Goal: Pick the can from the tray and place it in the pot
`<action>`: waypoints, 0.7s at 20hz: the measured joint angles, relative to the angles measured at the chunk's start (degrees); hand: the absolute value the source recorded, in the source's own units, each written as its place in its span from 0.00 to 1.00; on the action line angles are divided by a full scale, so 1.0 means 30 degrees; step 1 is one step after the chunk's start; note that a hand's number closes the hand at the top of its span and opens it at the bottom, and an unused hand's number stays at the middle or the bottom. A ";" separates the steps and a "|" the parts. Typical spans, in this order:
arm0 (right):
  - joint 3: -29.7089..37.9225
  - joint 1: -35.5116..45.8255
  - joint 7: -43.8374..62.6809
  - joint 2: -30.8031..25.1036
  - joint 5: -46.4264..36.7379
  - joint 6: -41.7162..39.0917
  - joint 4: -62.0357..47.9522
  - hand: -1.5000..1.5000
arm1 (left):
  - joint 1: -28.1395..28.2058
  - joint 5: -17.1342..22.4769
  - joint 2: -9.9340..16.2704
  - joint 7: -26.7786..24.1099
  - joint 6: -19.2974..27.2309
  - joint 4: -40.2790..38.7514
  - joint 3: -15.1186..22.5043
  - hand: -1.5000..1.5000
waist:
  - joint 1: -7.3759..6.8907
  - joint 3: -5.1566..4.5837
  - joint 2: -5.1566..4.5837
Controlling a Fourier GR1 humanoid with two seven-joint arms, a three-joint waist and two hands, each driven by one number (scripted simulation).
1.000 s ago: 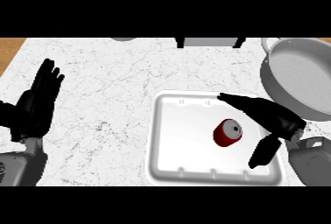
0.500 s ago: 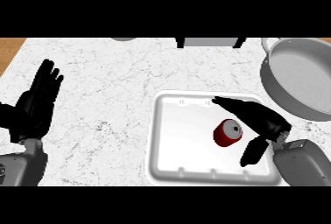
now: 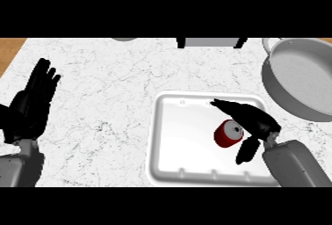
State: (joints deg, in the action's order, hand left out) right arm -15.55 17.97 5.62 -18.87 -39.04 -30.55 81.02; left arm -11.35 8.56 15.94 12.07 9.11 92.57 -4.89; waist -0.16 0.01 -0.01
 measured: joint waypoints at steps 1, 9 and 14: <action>-0.0180 -0.0044 -0.0545 -0.0146 -0.0296 0.0123 -0.0123 1.00 | 0.0144 -0.0149 -0.0187 0.0000 0.0133 0.0198 0.0112 0.50 | -0.0007 -0.0001 0.0001; -0.0647 0.0190 -0.3676 -0.0135 -0.2242 0.1115 -0.1152 1.00 | -0.0108 -0.0579 -0.0583 0.0073 -0.0035 -0.0019 -0.0111 0.50 | -0.0001 -0.0052 0.0069; -0.0759 -0.0137 -0.4278 0.0241 -0.3122 0.1096 -0.0829 1.00 | -0.0029 -0.0891 -0.0956 0.0474 -0.0066 0.0473 0.0012 0.50 | 0.0015 -0.0063 0.0094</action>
State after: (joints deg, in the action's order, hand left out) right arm -17.83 17.56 -7.22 -18.14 -48.41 -27.26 78.53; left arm -11.43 5.89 13.07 13.49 8.91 93.99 -4.85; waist -0.12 -0.18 0.28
